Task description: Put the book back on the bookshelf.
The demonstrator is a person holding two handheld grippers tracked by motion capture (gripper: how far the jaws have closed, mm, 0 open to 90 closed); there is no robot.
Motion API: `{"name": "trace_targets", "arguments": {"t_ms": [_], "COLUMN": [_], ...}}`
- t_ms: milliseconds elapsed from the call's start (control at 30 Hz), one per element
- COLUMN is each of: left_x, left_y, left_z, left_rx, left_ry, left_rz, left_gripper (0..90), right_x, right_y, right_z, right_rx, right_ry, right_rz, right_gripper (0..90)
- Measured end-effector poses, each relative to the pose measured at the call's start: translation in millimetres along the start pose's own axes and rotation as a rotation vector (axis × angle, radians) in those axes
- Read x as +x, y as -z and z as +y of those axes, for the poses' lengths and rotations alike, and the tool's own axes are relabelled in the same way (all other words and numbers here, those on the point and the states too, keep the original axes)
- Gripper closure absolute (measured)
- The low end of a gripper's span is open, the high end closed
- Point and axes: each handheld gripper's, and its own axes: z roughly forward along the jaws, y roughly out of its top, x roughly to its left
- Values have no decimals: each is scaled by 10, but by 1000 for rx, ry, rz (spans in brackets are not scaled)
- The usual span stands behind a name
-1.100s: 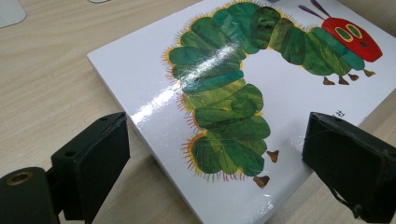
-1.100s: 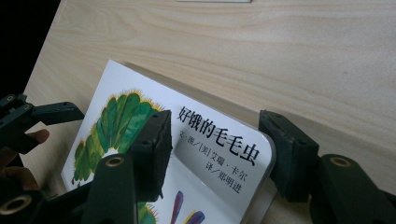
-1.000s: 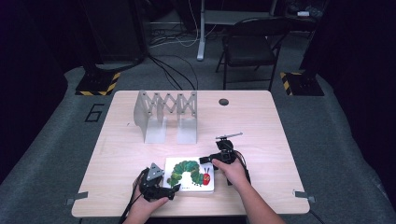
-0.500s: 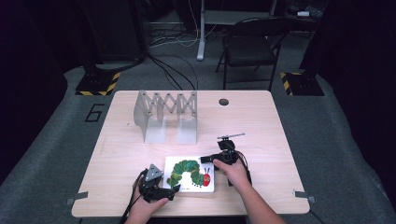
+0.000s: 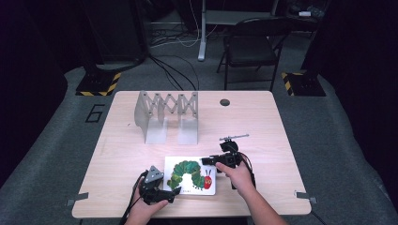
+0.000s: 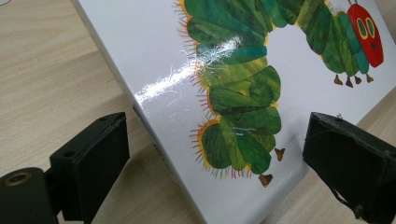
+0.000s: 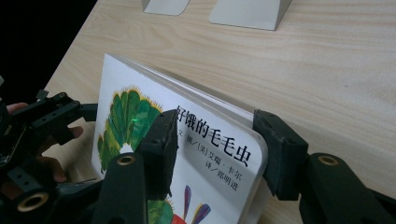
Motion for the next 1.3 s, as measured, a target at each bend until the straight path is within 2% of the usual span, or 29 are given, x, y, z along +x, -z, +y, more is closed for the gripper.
{"name": "trace_targets", "arguments": {"t_ms": [100, 167, 300, 467, 600, 733, 767, 867, 1133, 1167, 1200, 1267, 1300], "left_x": [6, 0, 3, 21, 26, 15, 12, 39, 121, 117, 138, 146, 165], "left_y": [-9, -11, -19, -25, -18, -12, -10, 9, 93, 100, 120, 143, 155], "left_z": [-3, -4, 8, 13, 20, 40, 43, 59, 108, 107, 117, 122, 126], "left_rx": [-5, -3, -3, 0, 7, 17, 20, 19, 1, -10, -6, -15, -18], "left_ry": [6, 22, 14, 35, 39, 41, 45, 51, 40, 60, 47, 57, 45], "left_rz": [-5, -21, -63, -85, -94, -79, -79, -82, -34, -26, -18, -4, 2], "left_gripper": [78, 86, 151, 160, 162, 162, 163, 182, 258, 274, 287, 312, 323], "right_x": [33, 42, 64, 75, 83, 81, 100, 113, 229, 253, 275, 318, 333], "right_y": [30, 43, 67, 67, 74, 70, 77, 72, 97, 101, 105, 113, 114], "right_z": [-9, -15, -27, -28, -24, -6, -2, 21, 106, 121, 131, 150, 157], "right_rx": [-4, -7, -14, -17, -6, -15, -2, -7, -42, -48, -53, -60, -63], "right_ry": [7, 14, 31, 49, 38, 53, 34, 44, 64, 72, 75, 83, 90], "right_rz": [0, -1, -13, -25, -26, -23, -25, -25, -22, -20, -18, -10, -9], "right_gripper": [512, 515, 533, 556, 556, 559, 559, 560, 570, 570, 570, 568, 567]}}
